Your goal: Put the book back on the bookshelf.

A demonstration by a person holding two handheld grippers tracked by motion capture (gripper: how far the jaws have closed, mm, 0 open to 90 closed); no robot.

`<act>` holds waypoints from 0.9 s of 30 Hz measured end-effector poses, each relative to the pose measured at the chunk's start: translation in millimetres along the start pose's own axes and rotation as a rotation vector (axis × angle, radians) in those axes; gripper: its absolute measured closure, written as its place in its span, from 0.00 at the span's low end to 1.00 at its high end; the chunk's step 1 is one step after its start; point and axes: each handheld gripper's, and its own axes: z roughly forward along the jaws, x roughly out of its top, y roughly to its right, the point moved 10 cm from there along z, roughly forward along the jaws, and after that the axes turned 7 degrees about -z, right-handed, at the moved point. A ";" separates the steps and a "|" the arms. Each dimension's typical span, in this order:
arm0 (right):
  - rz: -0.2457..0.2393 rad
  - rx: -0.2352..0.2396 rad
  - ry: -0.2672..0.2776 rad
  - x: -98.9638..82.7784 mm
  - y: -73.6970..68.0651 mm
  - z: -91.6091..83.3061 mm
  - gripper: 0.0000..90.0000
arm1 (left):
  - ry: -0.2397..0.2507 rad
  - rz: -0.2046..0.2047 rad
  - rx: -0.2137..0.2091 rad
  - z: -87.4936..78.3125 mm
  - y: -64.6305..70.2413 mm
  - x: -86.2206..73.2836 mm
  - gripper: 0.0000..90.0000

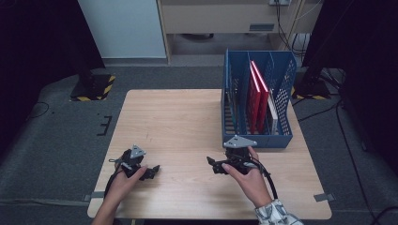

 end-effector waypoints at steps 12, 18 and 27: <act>-0.057 0.034 -0.076 -25.6 -17.6 17.8 0.06 | -0.002 0.003 0.000 -0.1 -0.3 -0.2 0.00; -0.029 0.060 -0.114 -39.7 -19.9 32.9 0.06 | -0.002 0.003 0.000 -0.1 -0.3 -0.2 0.00; -0.025 0.052 -0.134 -39.4 -18.4 60.1 0.07 | -0.002 0.003 0.000 -0.1 -0.3 -0.2 0.00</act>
